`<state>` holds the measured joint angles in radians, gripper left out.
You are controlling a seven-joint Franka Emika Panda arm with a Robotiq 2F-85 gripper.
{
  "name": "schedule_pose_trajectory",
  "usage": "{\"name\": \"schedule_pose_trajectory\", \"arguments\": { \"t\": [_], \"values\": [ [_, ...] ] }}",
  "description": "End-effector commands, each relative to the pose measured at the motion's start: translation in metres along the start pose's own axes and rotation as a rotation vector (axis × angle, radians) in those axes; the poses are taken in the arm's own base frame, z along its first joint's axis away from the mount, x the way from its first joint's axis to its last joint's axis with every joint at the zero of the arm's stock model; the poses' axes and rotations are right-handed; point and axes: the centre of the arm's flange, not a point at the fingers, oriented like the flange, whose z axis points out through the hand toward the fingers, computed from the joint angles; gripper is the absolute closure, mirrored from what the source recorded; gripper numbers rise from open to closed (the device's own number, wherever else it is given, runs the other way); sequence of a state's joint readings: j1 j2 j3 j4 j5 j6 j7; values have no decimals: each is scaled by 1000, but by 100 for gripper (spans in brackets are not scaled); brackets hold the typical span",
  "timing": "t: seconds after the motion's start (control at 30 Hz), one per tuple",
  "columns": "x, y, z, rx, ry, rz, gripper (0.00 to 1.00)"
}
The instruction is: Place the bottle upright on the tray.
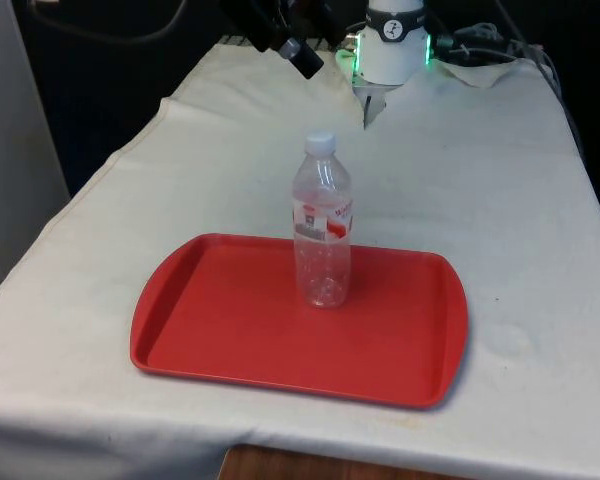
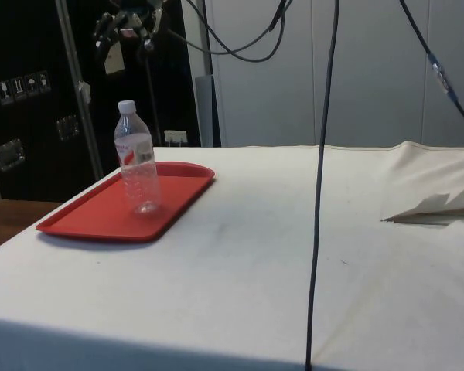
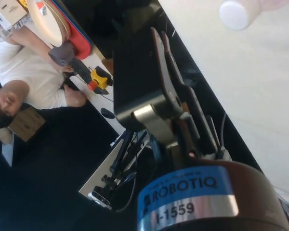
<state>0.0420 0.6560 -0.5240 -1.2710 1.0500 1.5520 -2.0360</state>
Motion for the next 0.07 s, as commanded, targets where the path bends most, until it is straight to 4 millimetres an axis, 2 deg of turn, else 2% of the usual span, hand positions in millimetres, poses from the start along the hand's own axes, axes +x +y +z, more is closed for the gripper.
{"name": "schedule_pose_trajectory", "arguments": {
  "t": [0.0, 0.03],
  "values": [
    [0, 0, -1, 2, -7, 2, 0],
    [0, 0, -1, 1, -5, 2, 0]
  ]
}}
